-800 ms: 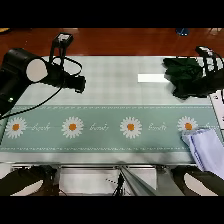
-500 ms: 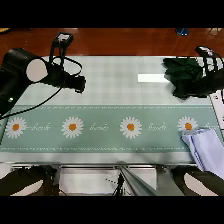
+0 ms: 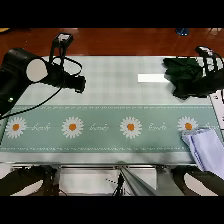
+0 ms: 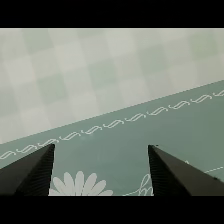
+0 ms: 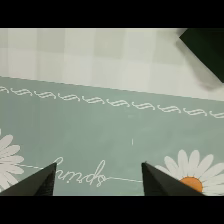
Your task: Fold the shirts.
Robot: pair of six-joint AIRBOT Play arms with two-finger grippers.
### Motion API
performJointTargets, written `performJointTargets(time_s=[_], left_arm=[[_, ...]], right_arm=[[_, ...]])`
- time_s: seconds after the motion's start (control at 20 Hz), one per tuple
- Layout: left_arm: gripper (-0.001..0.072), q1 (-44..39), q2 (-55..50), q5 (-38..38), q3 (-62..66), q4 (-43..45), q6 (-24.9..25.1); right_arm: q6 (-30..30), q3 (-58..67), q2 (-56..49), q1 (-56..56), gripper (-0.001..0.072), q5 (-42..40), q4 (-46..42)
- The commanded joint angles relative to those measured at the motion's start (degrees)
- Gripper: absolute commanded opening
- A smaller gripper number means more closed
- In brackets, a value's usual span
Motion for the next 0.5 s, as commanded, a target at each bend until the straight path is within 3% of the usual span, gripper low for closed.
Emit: performJointTargets(time_s=[0.0,0.25,0.35,0.45], left_arm=[[0.0675,0.0,0.0,0.0,0.0,0.0,0.0],[0.0675,0.0,-0.5,2.6,0.0,0.0,0.0],[0.0676,0.0,-1.7,4.2,0.0,0.0,0.0],[0.0675,0.0,-3.1,4.2,0.0,0.0,0.0]], right_arm=[[0.0,0.1,0.0,0.0,0.0616,0.0,0.0],[0.2,0.1,0.0,0.0,0.0614,-9.3,0.5],[0.0,0.1,0.0,0.0,0.0610,-20.1,-2.1],[6.2,0.1,-0.1,0.0,0.0594,-34.0,-11.8]])
